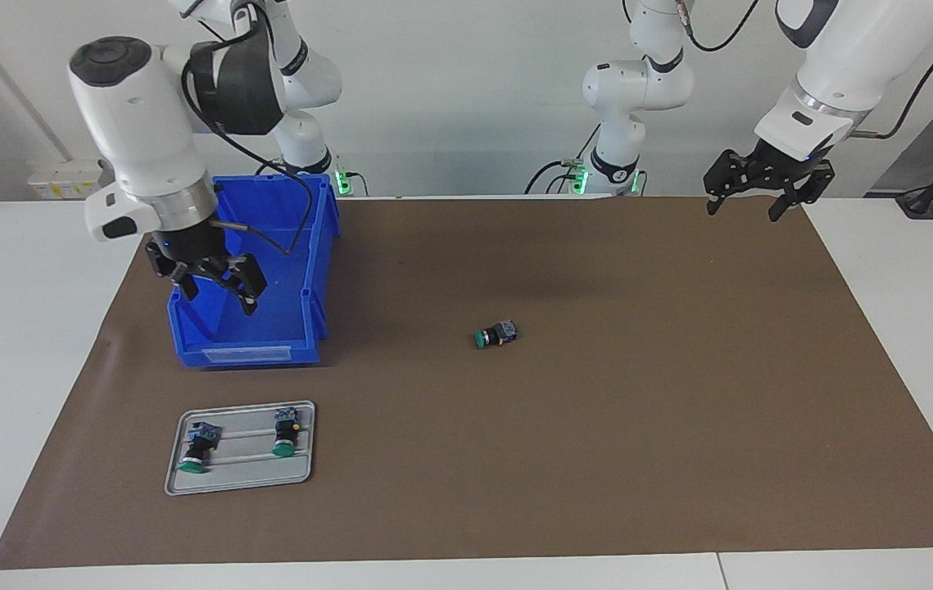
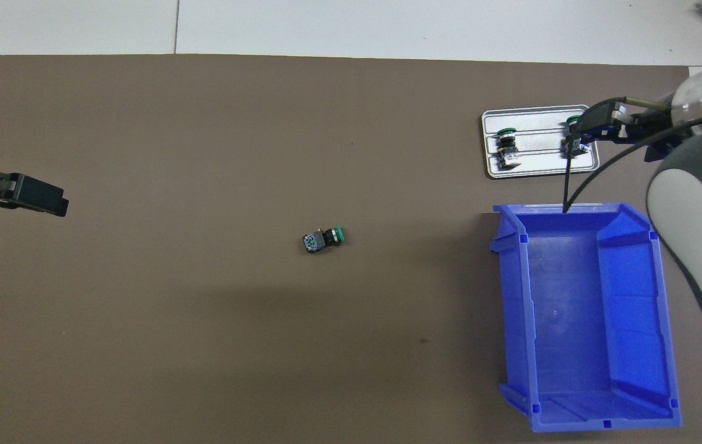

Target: Place and press button with both arms

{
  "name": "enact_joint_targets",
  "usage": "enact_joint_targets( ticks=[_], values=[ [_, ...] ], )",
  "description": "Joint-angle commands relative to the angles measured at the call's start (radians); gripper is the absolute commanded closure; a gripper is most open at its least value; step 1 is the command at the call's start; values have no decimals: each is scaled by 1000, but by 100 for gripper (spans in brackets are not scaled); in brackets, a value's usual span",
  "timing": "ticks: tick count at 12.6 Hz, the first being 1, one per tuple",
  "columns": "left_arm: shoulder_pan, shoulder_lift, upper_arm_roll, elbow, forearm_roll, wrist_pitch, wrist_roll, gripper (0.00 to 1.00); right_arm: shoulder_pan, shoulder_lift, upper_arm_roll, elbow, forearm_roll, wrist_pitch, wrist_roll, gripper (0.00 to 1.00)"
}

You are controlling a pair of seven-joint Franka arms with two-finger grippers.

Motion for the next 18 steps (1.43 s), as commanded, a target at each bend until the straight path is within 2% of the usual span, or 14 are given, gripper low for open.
enact_joint_targets(
  ticks=[1,5,7,9,12,16,18],
  values=[
    [10,-24,-9,-25,16,-2,-9,0,-70,-75,13,-20,39,-74,-171,0],
    [10,-24,-9,-23,16,-2,-10,0,-111,-196,1,-14,20,-209,-252,0],
    [10,-24,-9,-25,16,-2,-10,0,-98,-219,2,-64,17,-219,-246,0],
    [10,-24,-9,-25,16,-2,-10,0,-96,-220,6,-68,17,-209,-248,0],
    [10,-24,-9,-25,14,-2,-10,0,-95,-177,27,-16,-11,-272,-253,0],
    [-45,-25,-21,-37,14,27,8,0,-95,-184,30,-37,8,-232,-246,0],
    [-86,-66,-24,-128,14,88,144,0,-91,-187,33,-37,5,-237,-236,0]
  ],
)
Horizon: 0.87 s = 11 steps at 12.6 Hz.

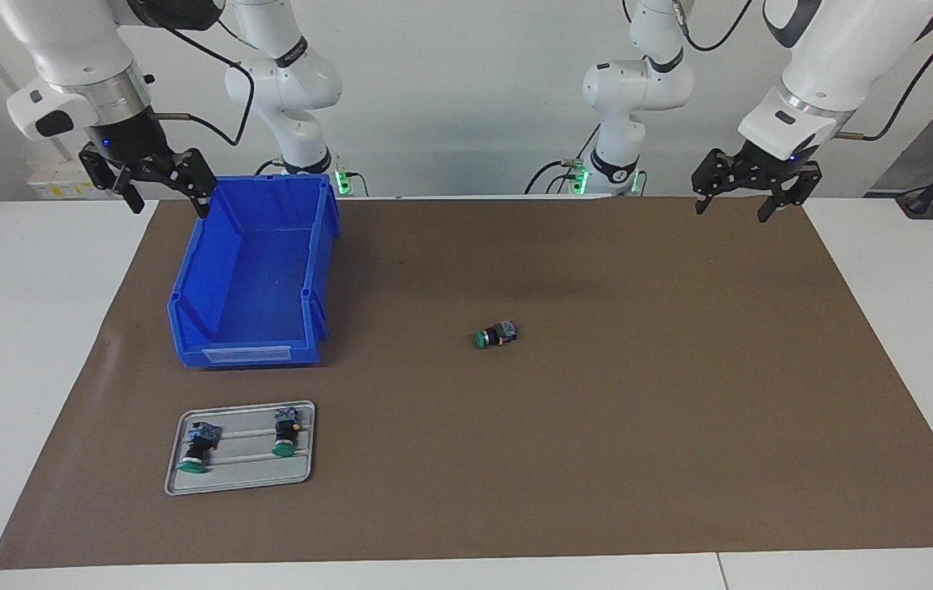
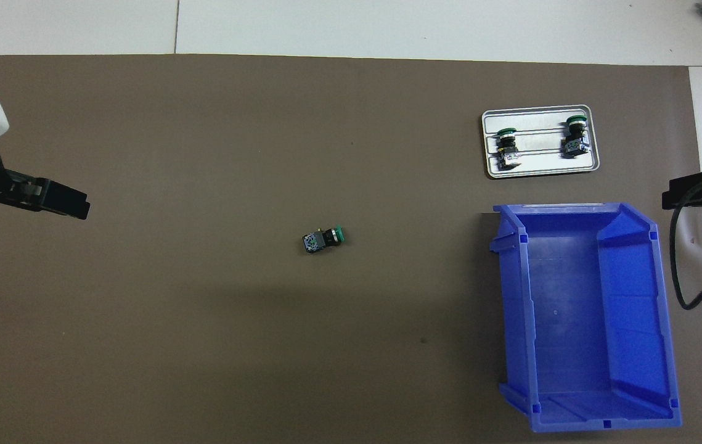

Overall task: Place and press button with both arms
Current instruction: 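Reach the left gripper to the part and grasp it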

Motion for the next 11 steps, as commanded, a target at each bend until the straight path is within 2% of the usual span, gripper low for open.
enact_joint_targets(
  ticks=[1,4,6,9,11],
  values=[
    [-76,-82,5,-153,10,100,161,0,18,-4,11,0,2,4,24,0],
    [-185,-137,3,-325,7,274,270,0,31,-4,11,0,0,9,58,0],
    [-235,-130,1,-377,-5,331,386,0,31,-4,11,0,0,7,55,0],
    [-304,-78,3,-434,-55,455,474,0,31,-4,11,-2,2,7,55,0],
    [-379,4,3,-465,-55,590,467,0,27,-6,11,-2,2,4,53,0]
  ],
)
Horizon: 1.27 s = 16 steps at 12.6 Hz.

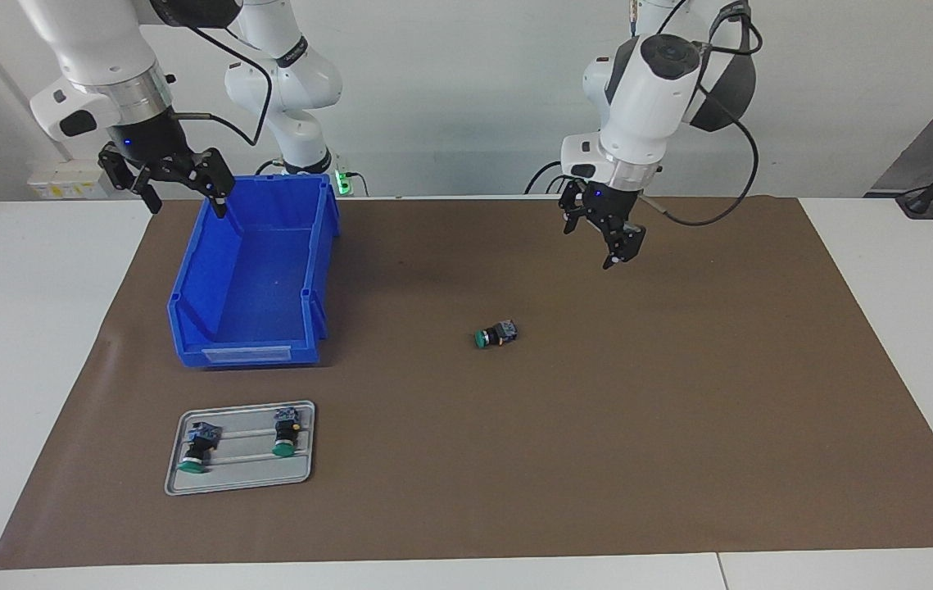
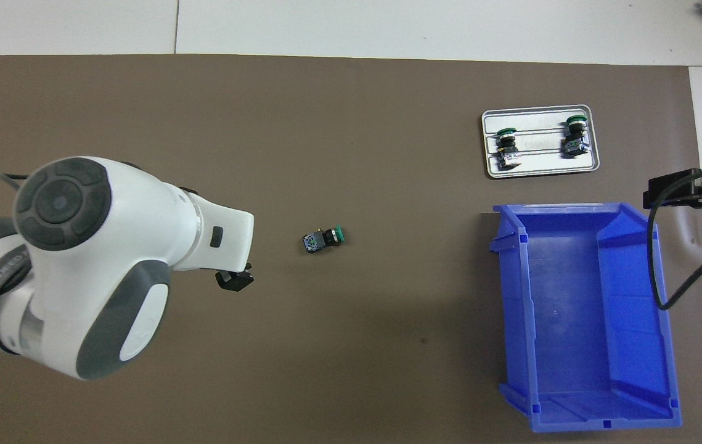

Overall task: Place and press button with both arms
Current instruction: 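Reach the left gripper to the part and grasp it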

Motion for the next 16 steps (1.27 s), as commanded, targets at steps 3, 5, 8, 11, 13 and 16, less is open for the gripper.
enact_joint_targets(
  ticks=[3,5,8,11,13,16],
  values=[
    [-104,126,17,-57,-10,283,28,0,-13,-6,5,-2,1,3,7,0],
    [-131,209,18,-25,-8,342,25,0,-13,-6,5,-2,1,5,7,0],
    [-141,326,18,73,-5,380,17,0,-13,-6,5,-2,1,3,9,0],
    [-171,386,21,93,-7,402,-8,4,-13,-6,5,-2,2,5,9,0],
    [-179,427,21,93,-4,456,-41,5,-15,-6,5,-2,2,5,9,0],
    [-190,446,21,85,1,478,-48,5,-16,-6,5,-2,1,5,7,0]
  ],
)
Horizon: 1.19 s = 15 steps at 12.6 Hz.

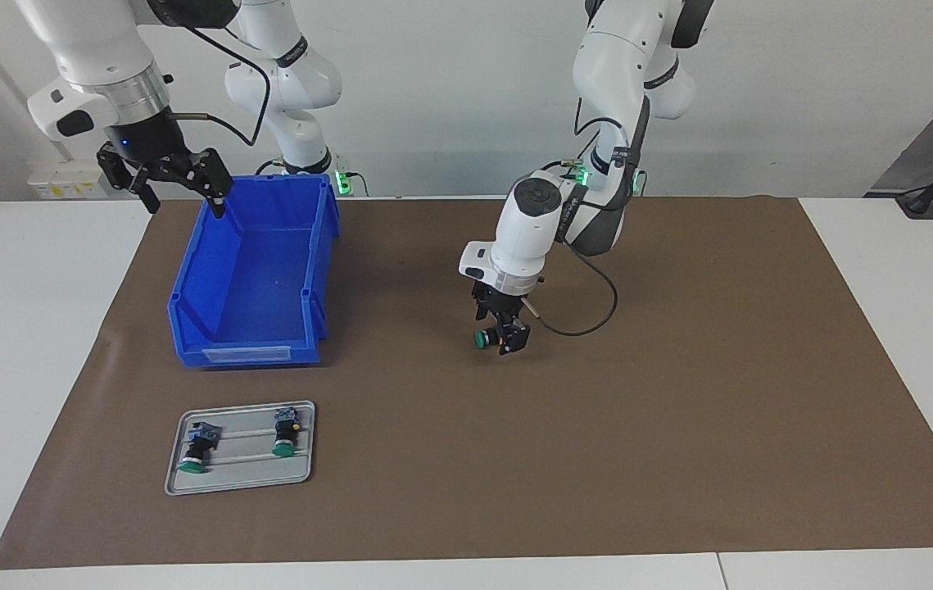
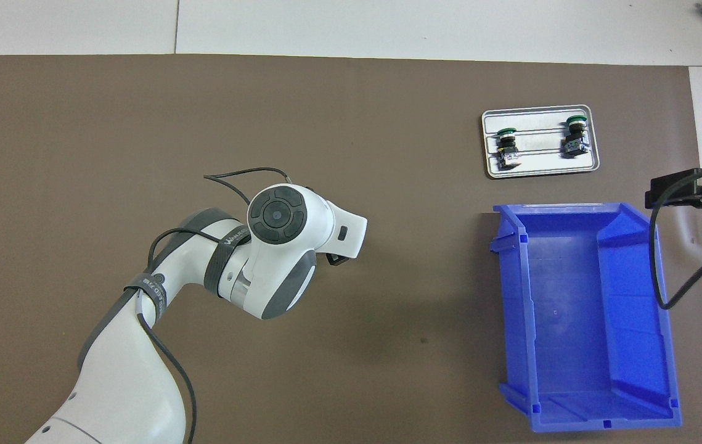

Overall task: Place and press button with both arms
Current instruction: 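Reach the left gripper to the part and grasp it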

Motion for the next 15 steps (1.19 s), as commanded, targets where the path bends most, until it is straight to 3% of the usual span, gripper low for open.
enact_joint_targets(
  ticks=[1,4,7,9,11,15],
  values=[
    [-35,19,19,6,1,32,-19,5,-15,-6,7,-2,2,5,7,0],
    [-45,22,19,-8,1,51,-25,8,-16,-6,7,-2,2,5,7,0],
    [-51,24,19,-32,3,59,-25,29,-16,-6,7,-2,2,3,7,0],
    [-58,18,19,-54,3,53,-26,54,-16,-6,7,-2,2,3,7,0],
    [-58,17,25,-43,7,48,-25,100,-16,-6,6,-2,2,3,7,0],
    [-33,-24,29,-44,18,52,-33,100,-16,-6,7,-2,2,3,7,0]
  ],
)
